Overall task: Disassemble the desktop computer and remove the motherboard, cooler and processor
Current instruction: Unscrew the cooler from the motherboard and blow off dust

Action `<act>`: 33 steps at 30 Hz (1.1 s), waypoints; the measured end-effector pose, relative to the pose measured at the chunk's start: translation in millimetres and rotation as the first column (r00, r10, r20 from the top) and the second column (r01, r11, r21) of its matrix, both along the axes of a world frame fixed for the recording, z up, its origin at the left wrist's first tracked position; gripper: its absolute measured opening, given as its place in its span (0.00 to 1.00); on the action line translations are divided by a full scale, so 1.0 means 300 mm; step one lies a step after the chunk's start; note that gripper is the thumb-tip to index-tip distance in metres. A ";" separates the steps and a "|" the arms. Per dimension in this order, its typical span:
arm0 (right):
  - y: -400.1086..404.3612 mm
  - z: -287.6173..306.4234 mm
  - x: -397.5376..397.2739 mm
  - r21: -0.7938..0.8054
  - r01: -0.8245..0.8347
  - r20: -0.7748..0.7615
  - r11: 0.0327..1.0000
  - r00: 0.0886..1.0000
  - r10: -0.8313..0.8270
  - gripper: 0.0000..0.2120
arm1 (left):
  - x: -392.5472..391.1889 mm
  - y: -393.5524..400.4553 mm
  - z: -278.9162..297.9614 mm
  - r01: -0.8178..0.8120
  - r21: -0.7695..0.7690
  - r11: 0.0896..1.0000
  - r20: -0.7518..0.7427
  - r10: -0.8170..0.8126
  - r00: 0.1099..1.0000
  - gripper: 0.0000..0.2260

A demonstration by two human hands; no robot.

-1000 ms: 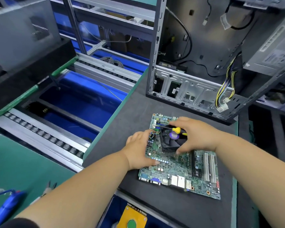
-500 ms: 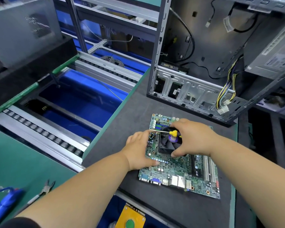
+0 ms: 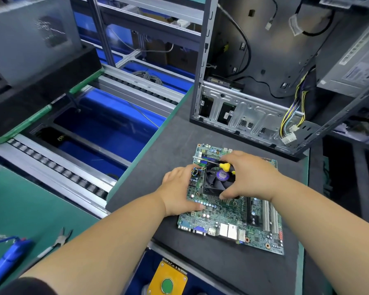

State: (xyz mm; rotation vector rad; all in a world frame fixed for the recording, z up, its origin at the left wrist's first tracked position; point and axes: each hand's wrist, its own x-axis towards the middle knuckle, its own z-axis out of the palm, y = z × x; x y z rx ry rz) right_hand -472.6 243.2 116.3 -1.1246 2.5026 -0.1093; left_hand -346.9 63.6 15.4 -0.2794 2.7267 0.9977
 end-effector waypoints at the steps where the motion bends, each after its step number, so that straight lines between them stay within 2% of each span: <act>1: -0.001 -0.001 0.008 -0.002 0.017 -0.004 1.000 1.000 -0.017 0.50 | 0.001 0.000 0.001 -0.005 0.008 1.000 0.004 0.005 1.000 0.48; 5: -0.008 0.007 0.025 0.027 0.028 -0.019 0.999 0.999 -0.028 0.46 | 0.003 0.003 0.012 -0.029 0.034 0.999 0.002 0.029 1.000 0.47; 7: -0.002 0.029 0.018 -0.001 0.074 0.099 0.997 0.992 -0.073 0.42 | -0.001 0.005 0.021 -0.019 0.028 0.999 0.003 0.019 1.000 0.47; 9: 0.014 0.062 0.001 -0.073 0.157 0.211 0.985 0.968 -0.138 0.33 | -0.004 0.001 0.033 -0.021 0.044 0.999 0.037 0.020 0.999 0.46; 10: 0.024 0.079 -0.009 -0.122 0.195 0.233 0.973 0.959 -0.163 0.25 | -0.003 -0.004 0.041 -0.047 0.102 0.994 0.063 0.041 0.997 0.44; 12: 0.043 0.109 -0.032 -0.219 0.273 0.274 0.937 0.939 -0.210 0.11 | -0.001 -0.008 0.062 -0.134 0.337 0.932 0.094 0.108 0.990 0.36; 13: 0.053 0.121 -0.040 -0.258 0.294 0.292 0.920 0.932 -0.216 0.09 | 0.002 -0.005 0.071 -0.164 0.439 0.883 0.087 0.140 0.986 0.32; 15: 0.073 0.141 -0.054 -0.336 0.294 0.291 0.895 0.936 -0.198 0.09 | 0.008 0.005 0.079 -0.197 0.497 0.845 0.059 0.193 0.979 0.29; 17: 0.088 0.156 -0.058 -0.446 0.328 0.312 0.833 0.929 -0.199 0.10 | 0.014 0.021 0.082 -0.201 0.445 0.873 0.032 0.208 0.978 0.33; 19: 0.104 0.152 -0.055 -0.554 0.421 0.405 0.718 0.890 -0.209 0.09 | 0.015 0.039 0.076 -0.201 0.325 0.924 -0.014 0.217 0.976 0.36; 22: 0.119 0.107 -0.034 -0.549 0.570 0.561 0.611 0.794 -0.236 0.06 | 0.002 0.060 0.072 -0.249 0.239 0.938 -0.070 0.273 0.960 0.35; 23: 0.120 0.087 -0.024 -0.509 0.628 0.633 0.589 0.737 -0.239 0.05 | -0.003 0.061 0.076 -0.255 0.234 0.938 -0.076 0.280 0.957 0.33; 25: 0.123 0.055 -0.013 -0.393 0.768 0.809 0.506 0.550 -0.206 0.07 | -0.013 0.052 0.087 -0.231 0.173 0.957 -0.081 0.247 0.965 0.30; 27: 0.134 0.033 -0.016 -0.280 0.861 0.929 0.424 0.354 -0.105 0.10 | -0.023 0.042 0.103 -0.183 0.030 0.983 -0.101 0.186 0.977 0.27; 28: 0.143 0.024 -0.022 -0.256 0.870 0.947 0.421 0.314 -0.074 0.12 | -0.028 0.040 0.112 -0.160 -0.035 0.986 -0.113 0.155 0.981 0.26; 30: 0.160 0.009 -0.029 -0.276 0.833 0.937 0.480 0.345 -0.058 0.15 | -0.040 0.035 0.115 -0.107 -0.146 0.984 -0.122 0.089 0.988 0.28; 33: 0.165 -0.008 -0.026 -0.361 0.717 0.845 0.596 0.522 -0.117 0.17 | -0.059 0.021 0.115 -0.047 -0.236 0.971 -0.102 0.024 0.995 0.30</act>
